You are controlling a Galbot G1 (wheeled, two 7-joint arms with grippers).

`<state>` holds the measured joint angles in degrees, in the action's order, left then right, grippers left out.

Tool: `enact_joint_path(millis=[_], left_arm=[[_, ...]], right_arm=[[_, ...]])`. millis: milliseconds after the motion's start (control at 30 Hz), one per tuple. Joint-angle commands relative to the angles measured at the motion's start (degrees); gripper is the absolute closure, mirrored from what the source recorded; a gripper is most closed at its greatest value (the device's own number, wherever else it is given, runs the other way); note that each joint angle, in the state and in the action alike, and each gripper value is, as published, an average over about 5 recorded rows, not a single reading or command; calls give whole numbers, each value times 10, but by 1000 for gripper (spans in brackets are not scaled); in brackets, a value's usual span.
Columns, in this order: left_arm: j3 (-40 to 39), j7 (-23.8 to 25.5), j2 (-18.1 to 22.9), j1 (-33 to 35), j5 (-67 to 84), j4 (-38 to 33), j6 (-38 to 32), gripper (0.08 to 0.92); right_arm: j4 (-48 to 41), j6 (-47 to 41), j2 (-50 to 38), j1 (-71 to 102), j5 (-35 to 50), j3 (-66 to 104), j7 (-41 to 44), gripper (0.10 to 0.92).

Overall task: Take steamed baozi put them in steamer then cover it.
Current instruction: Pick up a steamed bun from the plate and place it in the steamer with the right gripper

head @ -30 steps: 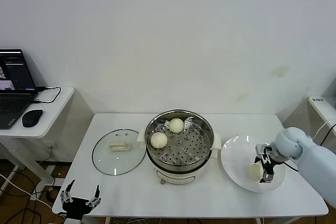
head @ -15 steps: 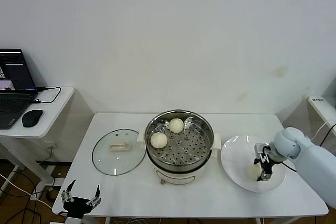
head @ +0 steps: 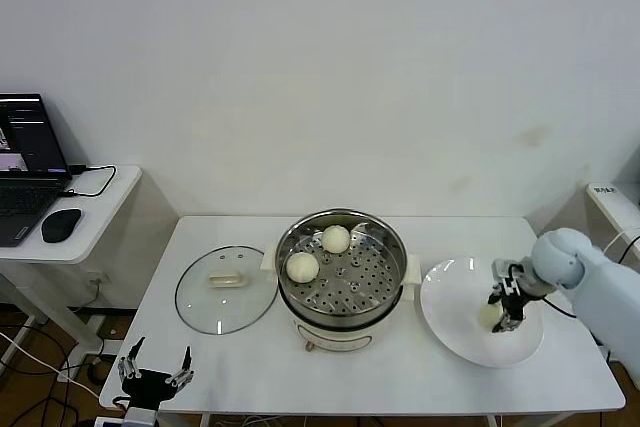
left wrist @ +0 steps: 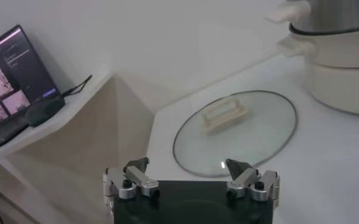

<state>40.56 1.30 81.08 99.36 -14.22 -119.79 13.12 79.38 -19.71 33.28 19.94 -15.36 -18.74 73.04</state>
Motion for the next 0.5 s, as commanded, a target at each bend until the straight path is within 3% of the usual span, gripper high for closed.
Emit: enact_joint_path(millis=[33,233,500], left_arm=[[3,-2,-1,-3,-1,-4,-1,177],[12,-6,0,-4,0,-13,-2,177],[23,-11,8,0,0,-22,-5,177]], right_arm=[[10,1,32,-289,155,-179,41,431],[-31,37,140,-417,219,-262,70,431],[-97,234,265,-467,224,-293,76,439]])
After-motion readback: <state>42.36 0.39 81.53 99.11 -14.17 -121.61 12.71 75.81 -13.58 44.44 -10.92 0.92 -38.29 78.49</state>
